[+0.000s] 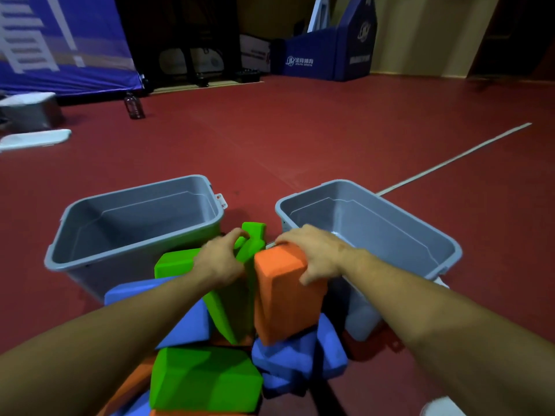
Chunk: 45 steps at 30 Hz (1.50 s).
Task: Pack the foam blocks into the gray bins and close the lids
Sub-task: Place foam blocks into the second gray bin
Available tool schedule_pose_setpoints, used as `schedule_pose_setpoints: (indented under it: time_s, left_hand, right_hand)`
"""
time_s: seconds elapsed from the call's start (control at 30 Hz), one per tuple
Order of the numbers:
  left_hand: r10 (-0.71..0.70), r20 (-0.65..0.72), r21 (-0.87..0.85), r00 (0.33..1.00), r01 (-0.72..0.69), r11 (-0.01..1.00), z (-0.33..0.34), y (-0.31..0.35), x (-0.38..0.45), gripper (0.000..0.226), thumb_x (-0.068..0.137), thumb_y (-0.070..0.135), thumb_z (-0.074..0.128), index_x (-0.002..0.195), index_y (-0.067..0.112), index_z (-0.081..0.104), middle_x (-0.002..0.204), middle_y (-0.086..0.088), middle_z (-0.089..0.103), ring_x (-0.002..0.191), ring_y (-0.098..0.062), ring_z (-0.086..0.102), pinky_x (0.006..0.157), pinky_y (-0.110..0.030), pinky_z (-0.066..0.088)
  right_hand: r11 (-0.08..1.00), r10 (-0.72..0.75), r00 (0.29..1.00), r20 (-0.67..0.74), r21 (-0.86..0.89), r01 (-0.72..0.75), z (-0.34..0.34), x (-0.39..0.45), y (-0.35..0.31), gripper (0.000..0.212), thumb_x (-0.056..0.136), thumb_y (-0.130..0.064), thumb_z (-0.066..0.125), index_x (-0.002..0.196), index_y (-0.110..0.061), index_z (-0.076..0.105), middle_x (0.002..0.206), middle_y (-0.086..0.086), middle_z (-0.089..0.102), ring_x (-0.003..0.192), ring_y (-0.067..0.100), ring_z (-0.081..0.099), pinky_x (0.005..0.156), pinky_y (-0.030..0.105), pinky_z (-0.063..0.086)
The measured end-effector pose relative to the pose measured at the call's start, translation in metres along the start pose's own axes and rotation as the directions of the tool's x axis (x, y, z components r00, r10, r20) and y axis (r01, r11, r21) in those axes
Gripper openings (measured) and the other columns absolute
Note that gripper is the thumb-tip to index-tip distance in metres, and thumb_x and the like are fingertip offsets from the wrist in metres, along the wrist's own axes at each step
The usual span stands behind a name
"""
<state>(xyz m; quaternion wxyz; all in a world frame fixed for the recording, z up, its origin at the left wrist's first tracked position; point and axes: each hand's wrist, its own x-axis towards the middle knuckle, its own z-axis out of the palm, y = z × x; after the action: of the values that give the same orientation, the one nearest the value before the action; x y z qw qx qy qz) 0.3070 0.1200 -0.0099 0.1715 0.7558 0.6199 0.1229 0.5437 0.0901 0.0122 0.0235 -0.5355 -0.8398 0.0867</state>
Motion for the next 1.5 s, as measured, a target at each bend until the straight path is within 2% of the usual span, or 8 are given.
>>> schedule_pose_setpoints:
  time_s: [0.2, 0.33, 0.43, 0.5, 0.6, 0.87, 1.33, 1.5]
  left_hand:
    - [0.049, -0.399, 0.043, 0.916, -0.035, 0.998, -0.019, 0.033, -0.003, 0.077, 0.065, 0.012, 0.069, 0.129, 0.044, 0.04, 0.13, -0.009, 0.047, 0.113, -0.038, 0.045, 0.089, -0.053, 0.043]
    - [0.098, -0.487, -0.021, 0.868, -0.124, 0.992, -0.015, 0.048, -0.006, 0.08, 0.065, 0.013, 0.073, 0.135, 0.037, 0.043, 0.133, -0.008, 0.045, 0.118, -0.036, 0.043, 0.093, -0.051, 0.042]
    - [0.158, -0.5, -0.052, 0.851, -0.212, 0.976, -0.009, 0.061, -0.011, 0.082, 0.065, 0.017, 0.079, 0.136, 0.036, 0.042, 0.132, -0.007, 0.047, 0.118, -0.035, 0.044, 0.094, -0.05, 0.044]
    - [0.202, -0.497, -0.072, 0.844, -0.271, 0.96, -0.003, 0.069, -0.012, 0.083, 0.064, 0.019, 0.081, 0.136, 0.036, 0.042, 0.13, -0.006, 0.048, 0.115, -0.034, 0.046, 0.093, -0.05, 0.045]
    - [0.252, -0.469, -0.094, 0.846, -0.332, 0.939, 0.007, 0.085, -0.013, 0.084, 0.064, 0.023, 0.083, 0.136, 0.037, 0.041, 0.131, -0.005, 0.048, 0.116, -0.033, 0.047, 0.094, -0.049, 0.045]
    - [0.375, -0.428, -0.09, 0.822, -0.452, 0.888, 0.03, 0.124, -0.006, 0.083, 0.063, 0.021, 0.083, 0.138, 0.032, 0.047, 0.137, -0.004, 0.048, 0.119, -0.031, 0.045, 0.098, -0.042, 0.042]
    - [0.556, -0.362, -0.141, 0.748, -0.634, 0.76, 0.068, 0.177, 0.001, 0.08, 0.06, 0.017, 0.072, 0.136, 0.03, 0.047, 0.139, -0.001, 0.047, 0.12, -0.031, 0.046, 0.1, -0.039, 0.04]
    - [0.63, -0.35, -0.085, 0.694, -0.693, 0.716, 0.091, 0.203, 0.0, 0.08, 0.06, 0.01, 0.073, 0.135, 0.026, 0.052, 0.141, -0.006, 0.047, 0.118, -0.032, 0.046, 0.098, -0.039, 0.039]
  right_hand:
    - [0.978, 0.205, 0.878, -0.433, 0.108, -0.176, -0.025, -0.035, 0.037, 0.09, 0.044, -0.051, 0.068, 0.129, -0.035, 0.041, 0.12, -0.011, 0.049, 0.107, 0.021, 0.044, 0.085, 0.05, 0.049]
    - [0.926, 0.355, 0.762, -0.541, 0.089, -0.368, -0.025, -0.065, 0.065, 0.09, 0.051, -0.044, 0.079, 0.132, -0.03, 0.042, 0.126, -0.004, 0.049, 0.115, 0.028, 0.043, 0.087, 0.052, 0.047]
    - [0.845, 0.481, 0.735, -0.478, 0.029, -0.535, -0.015, -0.091, 0.09, 0.087, 0.057, -0.041, 0.083, 0.132, -0.029, 0.042, 0.127, -0.002, 0.047, 0.117, 0.029, 0.044, 0.089, 0.05, 0.045]
    - [0.808, 0.524, 0.771, -0.362, -0.075, -0.585, -0.005, -0.108, 0.105, 0.088, 0.059, -0.045, 0.083, 0.135, -0.03, 0.04, 0.129, -0.001, 0.046, 0.117, 0.029, 0.047, 0.092, 0.048, 0.046]
    - [0.82, 0.509, 0.838, -0.196, -0.184, -0.542, 0.005, -0.122, 0.115, 0.09, 0.06, -0.053, 0.079, 0.137, -0.034, 0.036, 0.131, -0.007, 0.046, 0.118, 0.024, 0.049, 0.093, 0.042, 0.047]
    - [0.855, 0.464, 0.876, -0.134, -0.191, -0.482, -0.003, -0.107, 0.103, 0.085, 0.054, -0.069, 0.072, 0.13, -0.04, 0.047, 0.121, -0.009, 0.059, 0.109, 0.025, 0.059, 0.082, 0.038, 0.047]
    - [0.634, 0.771, 0.636, -0.022, 0.118, -0.765, 0.007, -0.159, 0.141, 0.089, 0.044, -0.071, 0.078, 0.123, -0.035, 0.064, 0.112, 0.001, 0.07, 0.107, 0.03, 0.062, 0.082, 0.036, 0.048]
    - [0.719, 0.692, 0.722, 0.027, -0.111, -0.686, 0.029, -0.191, 0.162, 0.091, 0.046, -0.059, 0.081, 0.128, -0.034, 0.051, 0.119, -0.004, 0.056, 0.113, 0.029, 0.058, 0.088, 0.044, 0.051]
